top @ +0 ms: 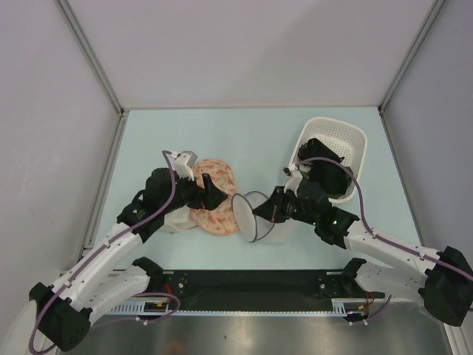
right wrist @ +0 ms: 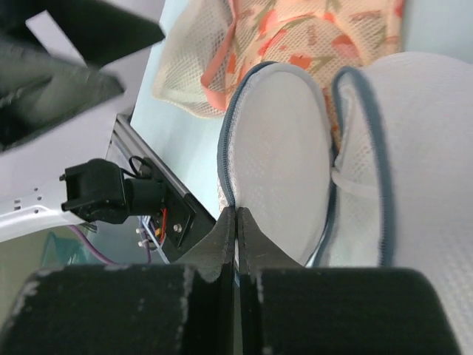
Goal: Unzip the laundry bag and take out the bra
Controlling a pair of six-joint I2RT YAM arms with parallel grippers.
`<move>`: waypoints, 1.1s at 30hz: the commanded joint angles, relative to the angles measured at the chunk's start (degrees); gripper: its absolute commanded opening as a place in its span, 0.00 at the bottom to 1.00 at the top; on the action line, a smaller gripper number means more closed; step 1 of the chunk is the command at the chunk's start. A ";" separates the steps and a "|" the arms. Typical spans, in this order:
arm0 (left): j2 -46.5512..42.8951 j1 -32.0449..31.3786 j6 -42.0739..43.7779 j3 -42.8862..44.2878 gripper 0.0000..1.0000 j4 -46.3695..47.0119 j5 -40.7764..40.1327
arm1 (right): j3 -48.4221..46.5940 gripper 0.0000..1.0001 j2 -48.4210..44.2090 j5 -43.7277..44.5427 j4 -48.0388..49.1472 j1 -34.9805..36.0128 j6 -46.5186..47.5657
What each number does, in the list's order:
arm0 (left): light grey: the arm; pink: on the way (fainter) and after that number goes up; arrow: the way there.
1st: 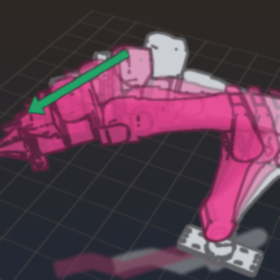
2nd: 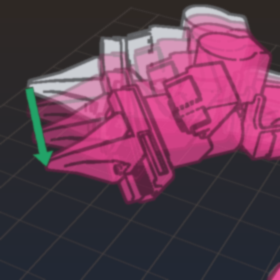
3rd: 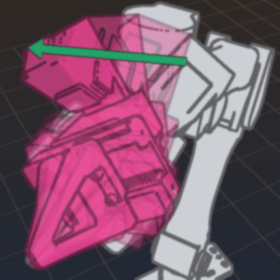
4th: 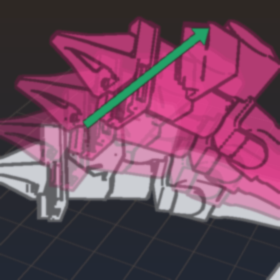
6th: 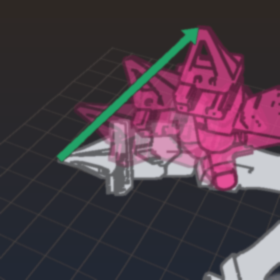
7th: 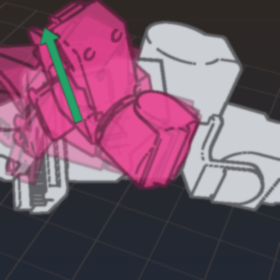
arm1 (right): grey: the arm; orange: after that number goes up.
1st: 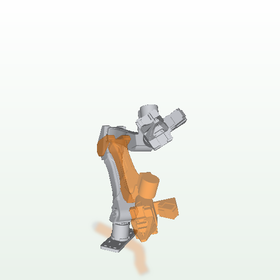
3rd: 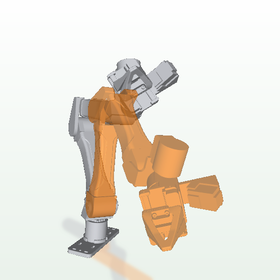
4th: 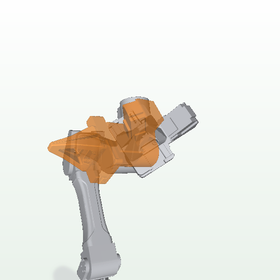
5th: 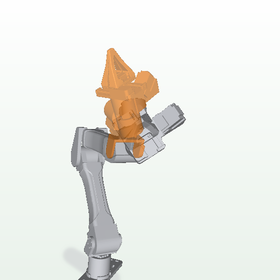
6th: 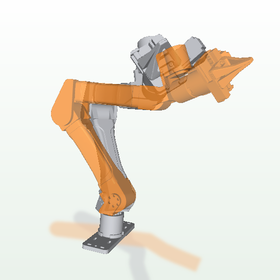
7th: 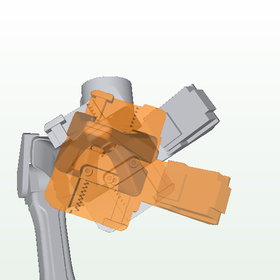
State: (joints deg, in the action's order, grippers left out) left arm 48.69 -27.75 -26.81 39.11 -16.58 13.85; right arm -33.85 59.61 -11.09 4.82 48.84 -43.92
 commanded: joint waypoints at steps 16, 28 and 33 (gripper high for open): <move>21.00 -22.44 -5.53 4.04 0.93 24.65 0.92 | 8.27 0.00 -23.38 3.44 -6.82 -11.57 -5.64; 39.20 -27.18 -6.76 9.93 0.92 33.89 4.17 | 4.94 0.63 -32.37 15.48 -25.27 -10.87 -4.77; 43.15 -28.94 -7.21 13.00 0.92 35.56 5.05 | 1.94 0.70 -33.07 21.54 -30.74 -10.17 -3.54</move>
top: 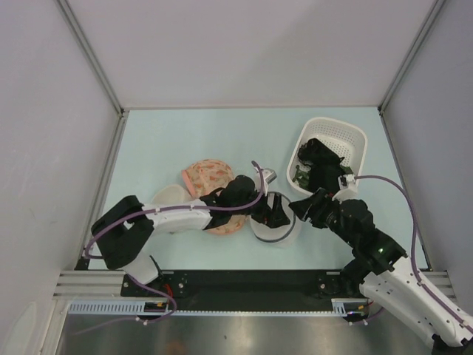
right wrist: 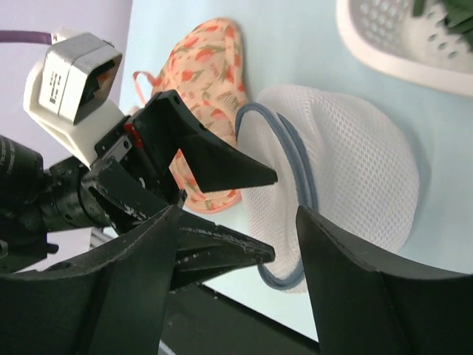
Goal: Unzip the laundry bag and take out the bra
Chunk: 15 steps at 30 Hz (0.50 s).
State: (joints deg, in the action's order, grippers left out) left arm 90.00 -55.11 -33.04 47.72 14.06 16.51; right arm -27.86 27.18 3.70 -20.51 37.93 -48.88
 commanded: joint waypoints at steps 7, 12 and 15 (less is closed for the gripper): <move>8.52 -2.89 -2.47 9.31 0.91 4.75 3.79 | -4.57 0.69 -1.86 14.30 -8.05 2.58 -0.95; 13.53 -3.94 -3.53 12.39 0.91 1.93 4.76 | -4.75 0.69 -3.62 19.31 -9.54 3.90 -2.27; 14.94 -5.35 -2.48 13.97 0.91 -1.84 3.44 | -5.36 0.69 -3.71 20.81 -10.34 4.17 -2.62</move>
State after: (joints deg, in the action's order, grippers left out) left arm 103.42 -58.24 -35.33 58.39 15.38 19.53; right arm -30.39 24.08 18.85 -29.61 41.50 -50.13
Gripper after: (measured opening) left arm 0.908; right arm 0.690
